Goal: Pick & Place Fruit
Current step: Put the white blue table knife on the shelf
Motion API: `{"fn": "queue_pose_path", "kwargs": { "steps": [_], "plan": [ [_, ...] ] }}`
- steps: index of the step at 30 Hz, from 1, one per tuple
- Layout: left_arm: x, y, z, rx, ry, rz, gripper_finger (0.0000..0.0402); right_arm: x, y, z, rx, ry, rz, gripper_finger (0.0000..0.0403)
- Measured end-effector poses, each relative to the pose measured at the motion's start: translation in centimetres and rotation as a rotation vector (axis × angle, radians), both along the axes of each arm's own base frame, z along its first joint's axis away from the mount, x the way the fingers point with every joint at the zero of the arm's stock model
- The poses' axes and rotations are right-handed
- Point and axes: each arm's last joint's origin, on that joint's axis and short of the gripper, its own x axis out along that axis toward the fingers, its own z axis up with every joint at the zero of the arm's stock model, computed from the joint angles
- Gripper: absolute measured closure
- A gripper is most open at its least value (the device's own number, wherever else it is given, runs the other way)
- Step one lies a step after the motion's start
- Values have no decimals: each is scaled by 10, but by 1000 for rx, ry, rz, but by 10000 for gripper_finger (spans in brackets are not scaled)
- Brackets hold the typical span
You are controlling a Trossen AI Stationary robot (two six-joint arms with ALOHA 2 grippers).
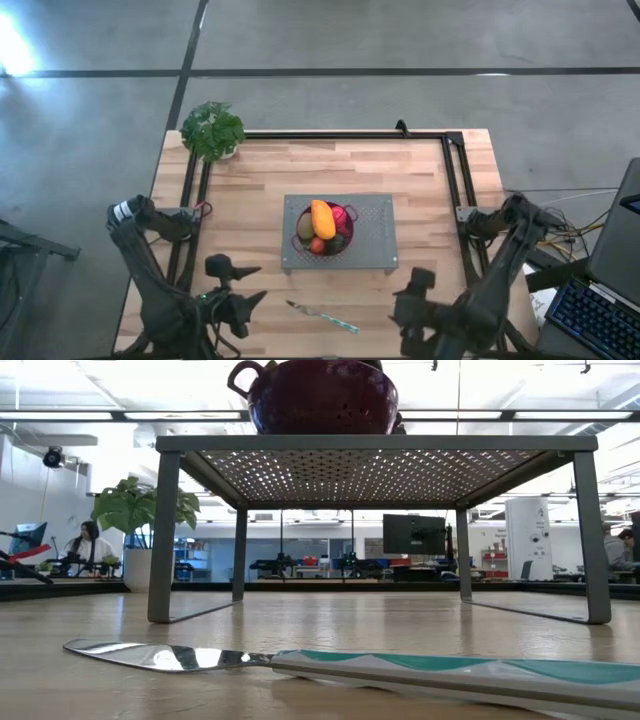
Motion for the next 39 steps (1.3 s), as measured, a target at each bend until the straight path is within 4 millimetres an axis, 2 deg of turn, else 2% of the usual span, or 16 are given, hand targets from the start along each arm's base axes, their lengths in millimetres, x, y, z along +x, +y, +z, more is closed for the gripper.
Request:
{"fn": "queue_pose_path", "kwargs": {
  "steps": [9, 16, 20, 24, 27, 30, 34, 39],
  "plan": [
    [-1, -5, -50, -62, -52, 43, 109, 28, 40, -48, 26, -33, 50, 172],
    [-19, -10, -89, -90, -144, 36, 109, 45, 51, -79, 12, -31, 41, 149],
    [-35, -13, -100, -94, -218, 2, 109, 58, 48, -91, 7, -25, 22, 139],
    [-46, -15, -97, -103, -315, -39, 109, 72, 42, -101, 9, -1, 24, 134],
    [-46, -15, -87, -93, -347, -56, 109, 82, 38, -107, 32, 22, 45, 134],
    [-43, -12, -68, -42, -348, -79, 109, 91, 33, -110, 34, 35, 55, 142],
    [-50, -2, -38, -23, -353, -120, 109, 98, 25, -112, 39, 47, 39, 157],
    [-65, 28, -1, -99, -357, -148, 109, 103, 25, -117, 102, 39, 65, 171]
  ]
}}
